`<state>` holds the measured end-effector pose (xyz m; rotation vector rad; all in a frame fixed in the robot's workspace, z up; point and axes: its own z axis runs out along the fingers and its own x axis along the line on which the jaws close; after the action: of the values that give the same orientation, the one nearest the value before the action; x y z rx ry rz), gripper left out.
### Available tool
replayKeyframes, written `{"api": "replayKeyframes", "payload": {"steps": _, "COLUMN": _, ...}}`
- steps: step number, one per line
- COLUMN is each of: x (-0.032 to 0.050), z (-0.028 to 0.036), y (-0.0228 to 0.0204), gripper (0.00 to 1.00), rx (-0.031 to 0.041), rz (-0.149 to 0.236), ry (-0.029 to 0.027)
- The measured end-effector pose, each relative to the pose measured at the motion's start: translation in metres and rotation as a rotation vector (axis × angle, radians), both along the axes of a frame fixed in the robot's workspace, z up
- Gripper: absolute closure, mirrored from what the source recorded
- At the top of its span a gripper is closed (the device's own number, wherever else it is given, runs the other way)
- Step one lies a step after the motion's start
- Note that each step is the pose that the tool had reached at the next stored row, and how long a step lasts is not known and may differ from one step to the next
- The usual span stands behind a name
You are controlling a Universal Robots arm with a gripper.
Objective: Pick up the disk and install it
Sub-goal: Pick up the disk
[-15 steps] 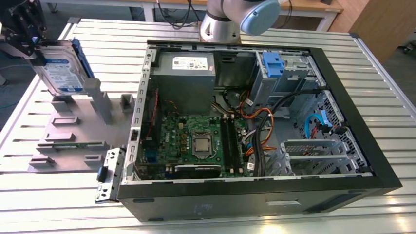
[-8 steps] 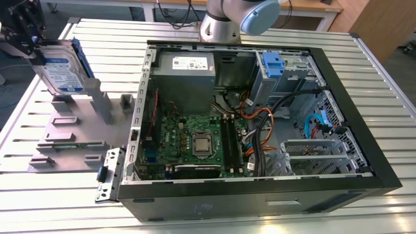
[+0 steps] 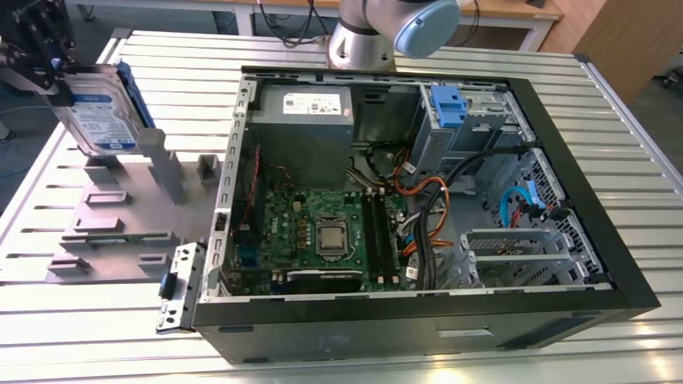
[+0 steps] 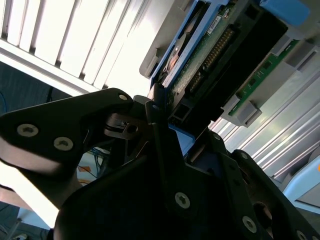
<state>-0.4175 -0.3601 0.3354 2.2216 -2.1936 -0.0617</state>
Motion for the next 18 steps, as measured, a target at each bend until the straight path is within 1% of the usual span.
{"api": "replayKeyframes", "payload": {"steps": 7, "x": 0.0, "z": 0.0014, "y": 0.0, "gripper": 0.64, "rx": 0.0, "rz": 0.0, "ry": 0.0}}
{"api": "replayKeyframes", "payload": {"steps": 8, "x": 0.0, "z": 0.0166, "y": 0.0, "gripper": 0.64, "rx": 0.0, "rz": 0.0, "ry": 0.0}}
{"api": "replayKeyframes", "payload": {"steps": 9, "x": 0.0008, "z": 0.0253, "y": 0.0, "gripper": 0.64, "rx": -0.0001, "rz": 0.0, "ry": 0.0}}
{"api": "replayKeyframes", "payload": {"steps": 13, "x": 0.0008, "z": 0.0259, "y": 0.0, "gripper": 0.64, "rx": -0.0002, "rz": 0.0, "ry": 0.0001}}
{"api": "replayKeyframes", "payload": {"steps": 15, "x": 0.0008, "z": 0.0371, "y": 0.0, "gripper": 0.64, "rx": -0.0002, "rz": 0.0, "ry": 0.0}}
{"api": "replayKeyframes", "payload": {"steps": 18, "x": 0.0008, "z": 0.0376, "y": 0.0, "gripper": 0.64, "rx": -0.0002, "rz": 0.0, "ry": 0.0001}}
